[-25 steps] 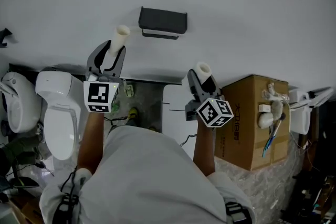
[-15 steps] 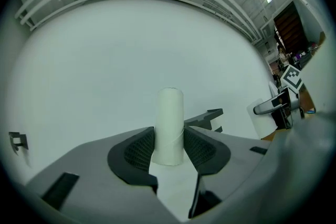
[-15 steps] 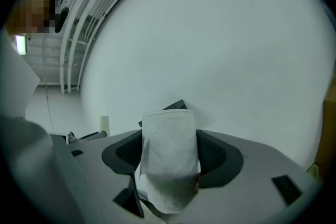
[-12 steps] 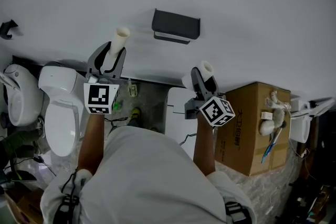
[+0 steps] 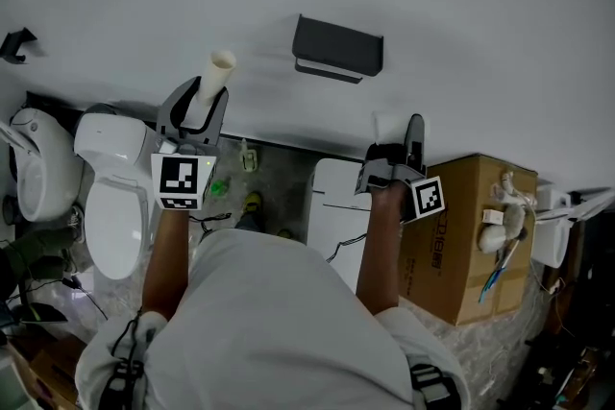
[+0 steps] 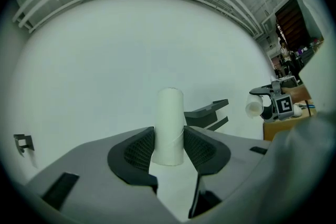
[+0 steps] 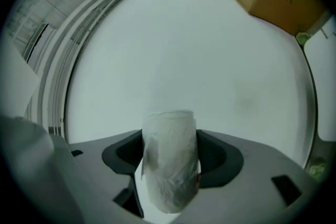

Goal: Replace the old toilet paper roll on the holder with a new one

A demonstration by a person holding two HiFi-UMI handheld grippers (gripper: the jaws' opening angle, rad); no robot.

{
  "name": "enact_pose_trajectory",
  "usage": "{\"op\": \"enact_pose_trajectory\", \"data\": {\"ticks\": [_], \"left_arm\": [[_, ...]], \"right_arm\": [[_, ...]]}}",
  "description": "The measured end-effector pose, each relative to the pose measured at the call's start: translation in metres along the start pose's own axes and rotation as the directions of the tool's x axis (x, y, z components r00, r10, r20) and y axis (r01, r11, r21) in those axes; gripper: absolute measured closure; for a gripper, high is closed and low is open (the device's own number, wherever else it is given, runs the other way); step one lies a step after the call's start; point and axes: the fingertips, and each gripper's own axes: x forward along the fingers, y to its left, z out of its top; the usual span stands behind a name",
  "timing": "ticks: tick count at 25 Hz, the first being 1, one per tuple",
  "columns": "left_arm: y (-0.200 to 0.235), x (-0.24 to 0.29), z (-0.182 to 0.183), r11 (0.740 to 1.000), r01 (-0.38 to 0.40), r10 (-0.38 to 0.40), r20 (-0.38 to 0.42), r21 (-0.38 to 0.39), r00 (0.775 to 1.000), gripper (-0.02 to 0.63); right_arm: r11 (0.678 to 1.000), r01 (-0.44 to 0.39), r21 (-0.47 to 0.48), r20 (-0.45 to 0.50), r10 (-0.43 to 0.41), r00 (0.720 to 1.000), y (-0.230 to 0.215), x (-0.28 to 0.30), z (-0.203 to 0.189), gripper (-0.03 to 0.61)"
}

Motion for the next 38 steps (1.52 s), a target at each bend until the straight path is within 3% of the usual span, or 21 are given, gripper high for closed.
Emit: {"op": "enact_pose_trajectory", "data": {"ticks": [6, 13, 22, 27, 38], "left_arm": [[0.016, -0.003, -0.014, 1.0, -0.028, 0.028, -0.032, 0.006, 0.999, 0.419], [0.029, 0.0, -0.024, 0.999, -0.04, 0.041, -0.054, 0.023, 0.998, 0.419], [0.039, 0.004, -0.034, 0.998, -0.029, 0.033, -0.078, 0.049, 0.996, 0.419], [0.043, 0.001, -0.04, 0.999, -0.029, 0.032, -0.085, 0.036, 0.996, 0.419], [0.054, -0.014, -0.047, 0.998, -0.064, 0.067, -0.097, 0.028, 0.993, 0.419]], "right_arm": [[0.978, 0.028, 0.205, 0.127, -0.055, 0.99, -0.032, 0.017, -0.003, 0.279], [0.951, 0.016, 0.31, 0.23, -0.091, 0.969, -0.053, 0.045, -0.004, 0.279], [0.95, 0.043, 0.309, 0.198, -0.109, 0.974, -0.058, 0.069, -0.034, 0.281], [0.956, 0.039, 0.291, 0.213, -0.104, 0.972, -0.067, 0.07, -0.03, 0.282], [0.959, 0.063, 0.277, 0.122, -0.1, 0.988, -0.066, 0.084, -0.07, 0.282]]}}
